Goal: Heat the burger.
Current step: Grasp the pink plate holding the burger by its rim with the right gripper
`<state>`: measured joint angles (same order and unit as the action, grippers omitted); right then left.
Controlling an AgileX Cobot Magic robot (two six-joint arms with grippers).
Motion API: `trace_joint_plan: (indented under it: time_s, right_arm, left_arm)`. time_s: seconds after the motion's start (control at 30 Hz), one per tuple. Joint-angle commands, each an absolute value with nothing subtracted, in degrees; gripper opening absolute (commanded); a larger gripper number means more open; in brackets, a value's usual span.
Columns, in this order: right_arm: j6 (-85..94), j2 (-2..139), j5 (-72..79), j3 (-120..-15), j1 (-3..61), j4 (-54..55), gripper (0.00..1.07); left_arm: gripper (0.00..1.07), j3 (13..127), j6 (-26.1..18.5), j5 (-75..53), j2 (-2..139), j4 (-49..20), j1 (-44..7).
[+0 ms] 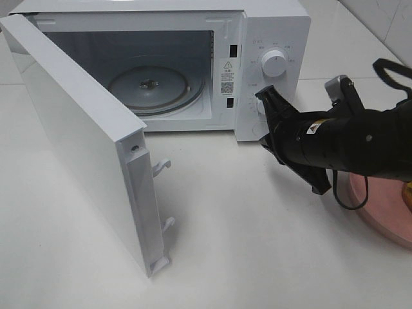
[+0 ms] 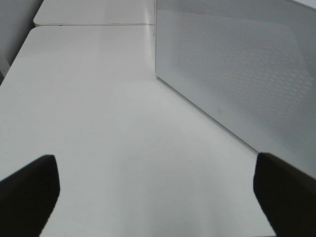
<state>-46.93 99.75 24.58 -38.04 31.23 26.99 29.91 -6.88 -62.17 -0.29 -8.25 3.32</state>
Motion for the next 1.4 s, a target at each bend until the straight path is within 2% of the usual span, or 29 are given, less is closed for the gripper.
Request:
trace_joint_plan:
  time_s: [0.03,0.23,0.53,0.83,0.9,0.93,1.0,1.03,1.07,1.1,1.13,1.17,1.2,1.23,1.27,1.4]
  right_arm:
    - [-35.3,95.8,15.7,-37.9,31.1,25.8,0.02]
    - [-16.2,90.1,3.1,-38.0,31.1,25.7,0.04]
    - [-3.7,87.1,-10.3,-38.1,31.1,25.1,0.07]
    - [-8.3,86.7,-29.9,-43.3,31.1,5.7,0.18]
    - [-10.0,86.7,-35.2,-45.6,31.1,-1.0,0.29]
    - [-10.0,86.7,-35.2,-45.6,31.1,-1.0,0.29]
    - [-9.6,86.7,-38.5,-47.3,31.1,-6.3,0.49]
    - [-9.6,86.7,-38.5,-47.3,31.1,-6.3,0.49]
    - [-9.6,86.7,-40.2,-48.2,31.1,-8.4,0.65]
    - [-9.5,86.7,-41.1,-48.8,31.1,-9.2,0.74]
    - [-9.5,86.7,-41.1,-48.8,31.1,-9.2,0.74]
    - [-9.2,86.7,-42.3,-49.4,30.3,-10.5,0.9]
    - [-8.6,86.7,-42.7,-49.4,29.6,-10.6,0.95]
    - [-8.6,86.7,-42.7,-49.4,29.6,-10.6,0.95]
    - [-6.4,86.7,-43.8,-49.6,27.9,-10.6,1.01]
    - [-3.9,86.7,-45.3,-49.6,24.4,-10.6,1.0]
  left_arm:
    - [1.0,29.7,-7.0,-61.5,-1.1,-8.3,3.6]
    - [1.0,29.7,-7.0,-61.5,-1.1,-8.3,3.6]
    - [1.0,29.7,-7.0,-61.5,-1.1,-8.3,3.6]
    - [1.0,29.7,-7.0,-61.5,-1.1,-8.3,3.6]
    - [1.0,29.7,-7.0,-61.5,-1.1,-8.3,3.6]
    - [1.0,29.7,-7.0,-61.5,-1.1,-8.3,3.6]
    - [1.0,29.7,-7.0,-61.5,-1.1,-8.3,3.6]
    - [1.0,29.7,-7.0,-61.5,-1.1,-8.3,3.6]
    - [1.0,29.7,-7.0,-61.5,-1.1,-8.3,3.6]
    - [1.0,29.7,-7.0,-61.5,-1.1,-8.3,3.6]
    - [1.0,29.7,-7.0,-61.5,-1.1,-8.3,3.6]
    - [1.0,29.7,-7.0,-61.5,-1.1,-8.3,3.6]
    - [1.0,29.7,-7.0,-61.5,-1.1,-8.3,3.6]
    - [1.0,29.7,-7.0,-61.5,-1.1,-8.3,3.6]
    - [1.0,29.7,-7.0,-61.5,-1.1,-8.3,3.6]
    - [1.0,29.7,-7.0,-61.5,-1.1,-8.3,3.6]
